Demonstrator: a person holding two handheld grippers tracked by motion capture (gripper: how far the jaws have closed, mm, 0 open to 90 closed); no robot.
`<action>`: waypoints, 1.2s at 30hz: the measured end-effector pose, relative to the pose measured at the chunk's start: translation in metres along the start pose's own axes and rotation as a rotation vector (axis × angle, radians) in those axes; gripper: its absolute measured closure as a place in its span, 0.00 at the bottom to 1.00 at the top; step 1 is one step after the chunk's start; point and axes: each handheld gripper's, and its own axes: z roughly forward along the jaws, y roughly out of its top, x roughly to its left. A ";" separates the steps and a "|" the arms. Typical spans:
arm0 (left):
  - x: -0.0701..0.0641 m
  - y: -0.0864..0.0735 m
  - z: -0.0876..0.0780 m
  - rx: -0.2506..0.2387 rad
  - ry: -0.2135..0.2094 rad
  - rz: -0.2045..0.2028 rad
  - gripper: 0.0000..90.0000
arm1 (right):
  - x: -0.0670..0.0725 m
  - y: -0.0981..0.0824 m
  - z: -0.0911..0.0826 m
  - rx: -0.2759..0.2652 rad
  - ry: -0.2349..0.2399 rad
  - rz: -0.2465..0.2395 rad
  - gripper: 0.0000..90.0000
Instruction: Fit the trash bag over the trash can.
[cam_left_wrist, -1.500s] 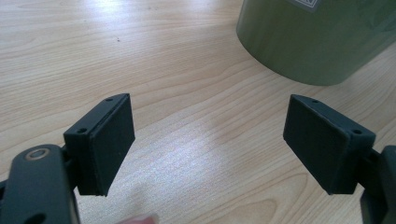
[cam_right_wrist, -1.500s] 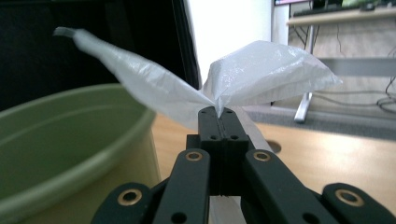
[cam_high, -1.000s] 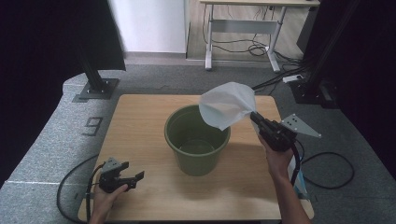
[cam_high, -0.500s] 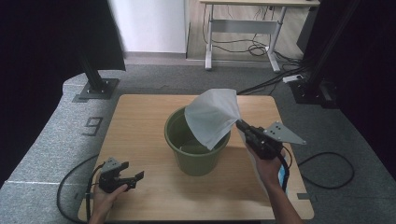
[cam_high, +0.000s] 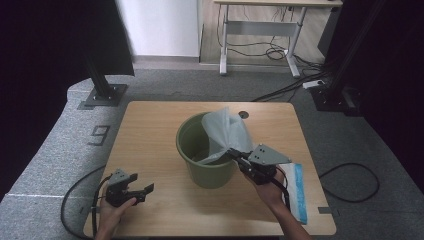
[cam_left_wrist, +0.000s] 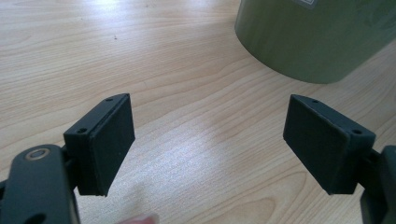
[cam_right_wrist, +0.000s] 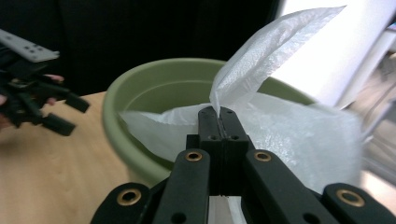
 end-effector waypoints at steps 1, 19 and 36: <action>0.000 0.000 0.000 0.000 0.000 0.000 0.18 | 0.000 -0.004 0.002 0.007 0.015 0.015 0.98; 0.000 -0.001 0.001 0.004 0.002 -0.003 0.18 | 0.003 -0.041 -0.049 -0.103 -0.020 0.122 0.41; -0.005 0.006 -0.005 -0.025 0.032 -0.004 0.17 | 0.014 -0.140 -0.058 0.106 -0.163 0.204 0.45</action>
